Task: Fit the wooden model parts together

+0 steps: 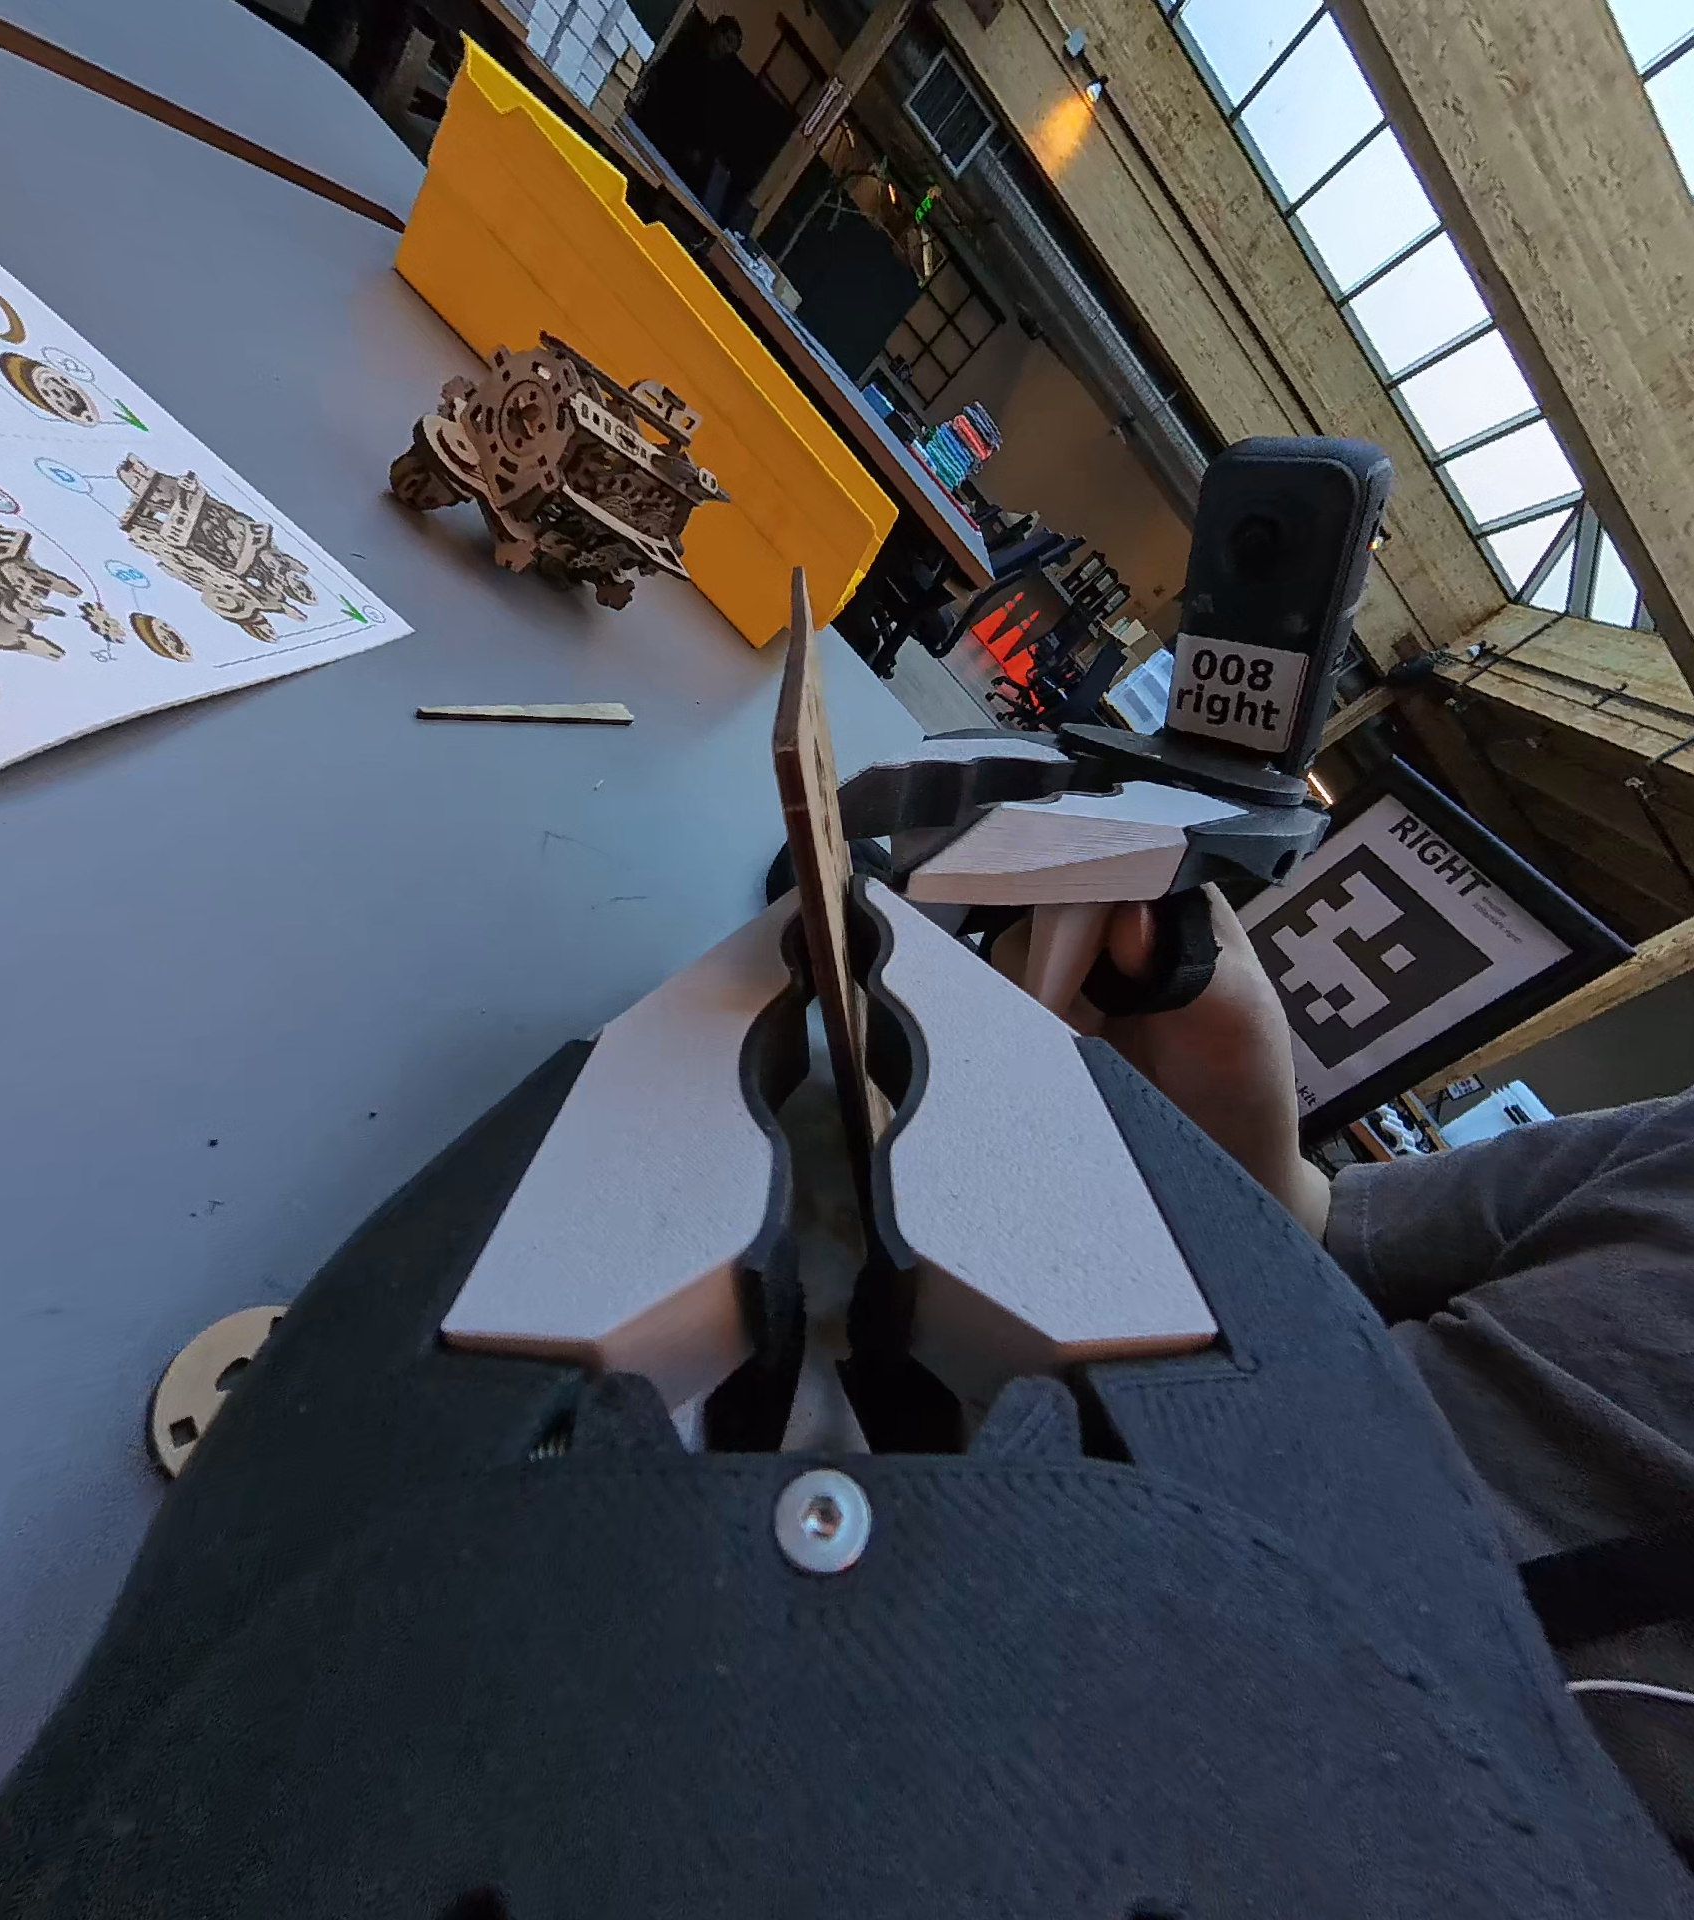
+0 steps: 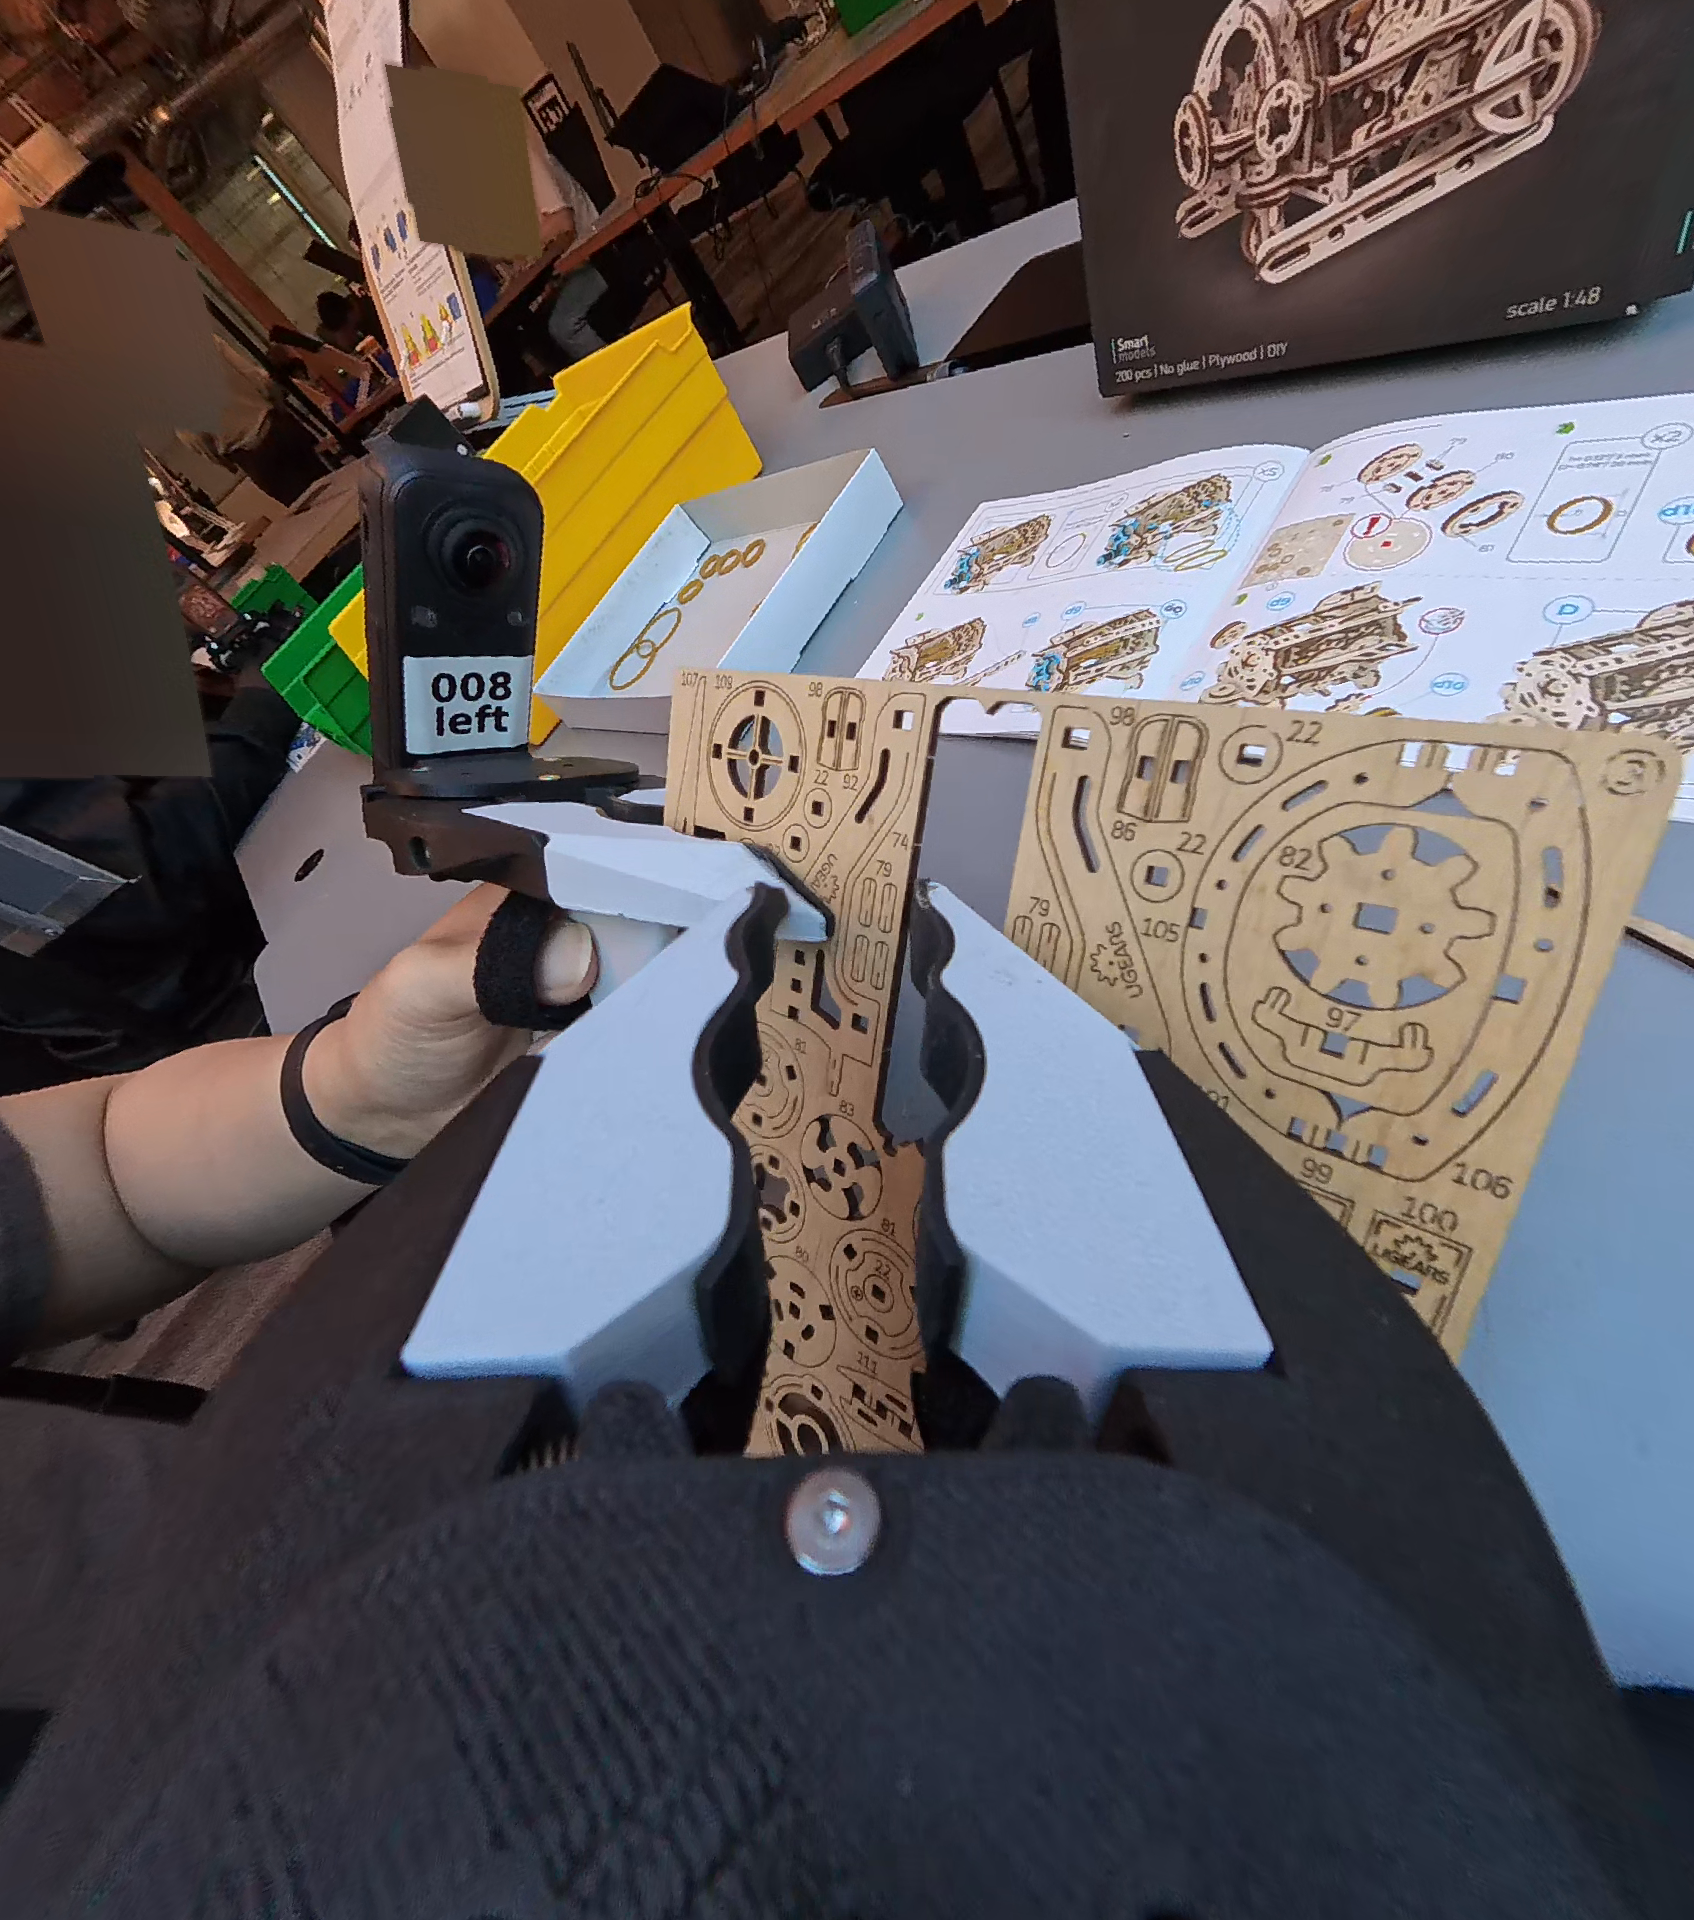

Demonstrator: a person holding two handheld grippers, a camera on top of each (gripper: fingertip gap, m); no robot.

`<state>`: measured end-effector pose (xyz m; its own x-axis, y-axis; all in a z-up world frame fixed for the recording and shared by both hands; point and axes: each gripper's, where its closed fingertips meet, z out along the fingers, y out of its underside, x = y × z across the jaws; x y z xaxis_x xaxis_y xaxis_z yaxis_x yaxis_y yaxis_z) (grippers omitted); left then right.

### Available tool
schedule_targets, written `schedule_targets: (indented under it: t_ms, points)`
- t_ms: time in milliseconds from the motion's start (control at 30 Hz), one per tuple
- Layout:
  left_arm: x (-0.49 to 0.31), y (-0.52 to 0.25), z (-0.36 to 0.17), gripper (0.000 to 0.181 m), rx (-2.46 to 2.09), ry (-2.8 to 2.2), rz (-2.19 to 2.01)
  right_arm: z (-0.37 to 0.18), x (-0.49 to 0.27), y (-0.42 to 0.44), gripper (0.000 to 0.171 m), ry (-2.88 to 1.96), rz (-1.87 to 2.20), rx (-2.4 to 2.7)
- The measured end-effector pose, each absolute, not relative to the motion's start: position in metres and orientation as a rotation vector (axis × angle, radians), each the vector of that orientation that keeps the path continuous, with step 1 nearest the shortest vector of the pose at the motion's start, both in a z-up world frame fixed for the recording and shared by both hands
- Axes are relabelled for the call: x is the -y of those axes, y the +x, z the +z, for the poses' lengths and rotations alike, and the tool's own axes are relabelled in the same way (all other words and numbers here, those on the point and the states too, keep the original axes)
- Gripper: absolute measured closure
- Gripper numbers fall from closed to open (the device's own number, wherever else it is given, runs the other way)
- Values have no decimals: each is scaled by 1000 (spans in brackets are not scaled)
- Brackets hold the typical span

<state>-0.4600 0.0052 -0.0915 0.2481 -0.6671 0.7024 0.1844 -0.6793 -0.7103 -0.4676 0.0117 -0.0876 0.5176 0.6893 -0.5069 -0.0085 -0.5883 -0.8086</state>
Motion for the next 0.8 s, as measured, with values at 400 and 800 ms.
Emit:
schedule_targets:
  t_ms: [400, 800]
  points:
    - [-16, -469, -96, 180, -380, -1823, -1520, -90, -19, -479, 137, -1996, 1162, 641]
    - [-28, -478, -105, 179, -324, -1862, -1507, -100, -29, -490, 132, -1914, 1193, 745]
